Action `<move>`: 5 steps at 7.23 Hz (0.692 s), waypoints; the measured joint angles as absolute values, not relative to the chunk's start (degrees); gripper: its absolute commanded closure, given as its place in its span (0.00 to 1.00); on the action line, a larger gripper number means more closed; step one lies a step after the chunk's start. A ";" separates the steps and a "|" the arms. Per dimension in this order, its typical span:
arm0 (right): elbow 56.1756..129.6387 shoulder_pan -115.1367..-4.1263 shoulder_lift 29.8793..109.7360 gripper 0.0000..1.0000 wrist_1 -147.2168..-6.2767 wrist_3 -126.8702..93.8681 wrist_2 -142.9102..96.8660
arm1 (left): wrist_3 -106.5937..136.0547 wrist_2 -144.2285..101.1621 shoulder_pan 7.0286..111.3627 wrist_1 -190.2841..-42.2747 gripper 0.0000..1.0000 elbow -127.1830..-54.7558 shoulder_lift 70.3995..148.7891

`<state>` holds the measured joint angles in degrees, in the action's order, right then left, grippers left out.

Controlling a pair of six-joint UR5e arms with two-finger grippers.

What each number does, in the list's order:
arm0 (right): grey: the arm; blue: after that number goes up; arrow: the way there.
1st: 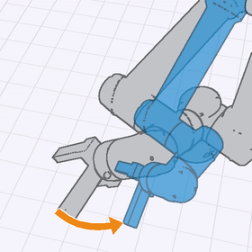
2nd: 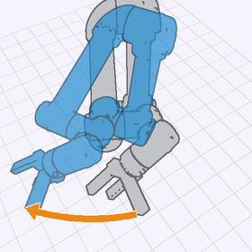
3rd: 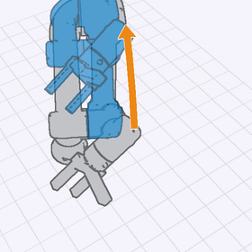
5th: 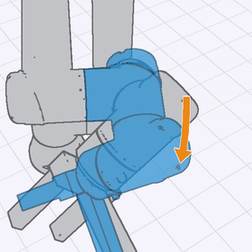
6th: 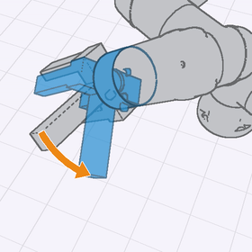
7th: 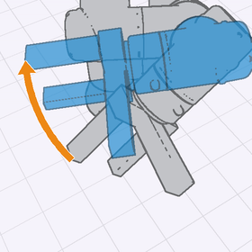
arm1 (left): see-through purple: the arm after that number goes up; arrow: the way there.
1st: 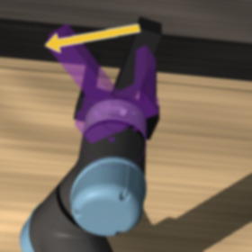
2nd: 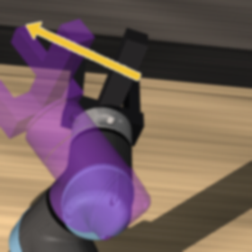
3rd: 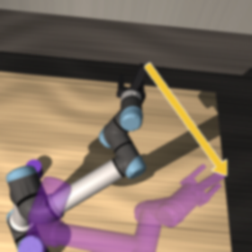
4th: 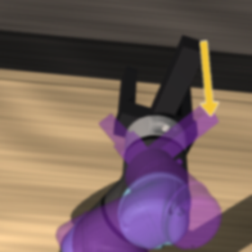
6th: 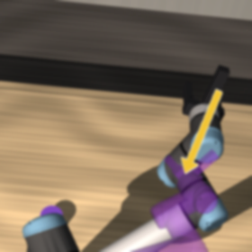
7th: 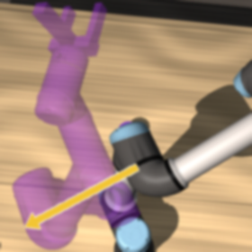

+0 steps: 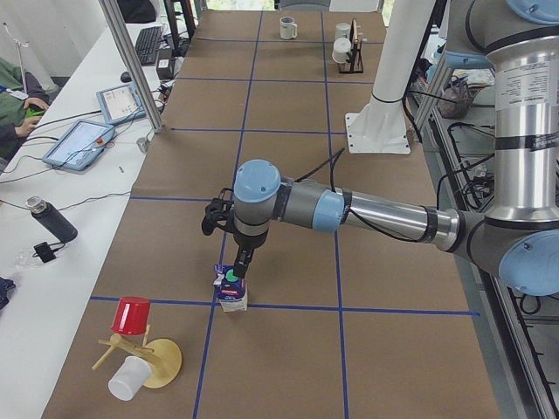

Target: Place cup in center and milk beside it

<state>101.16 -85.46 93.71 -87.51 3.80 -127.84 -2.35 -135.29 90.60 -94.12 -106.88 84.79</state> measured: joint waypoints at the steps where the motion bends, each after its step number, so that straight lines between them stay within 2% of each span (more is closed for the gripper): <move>1: 100.01 -85.44 93.98 0.00 -84.23 3.80 -128.17 | -2.01 -135.34 90.61 -97.50 0.02 -104.83 86.79; 3: 98.59 -85.14 95.74 0.00 -78.78 2.88 -130.01 | -1.13 -135.56 90.61 -100.96 0.02 -101.65 89.21; 5: 97.96 -83.20 98.24 0.02 -75.35 -4.41 -131.53 | -0.97 -135.61 90.61 -101.53 0.02 -101.38 89.40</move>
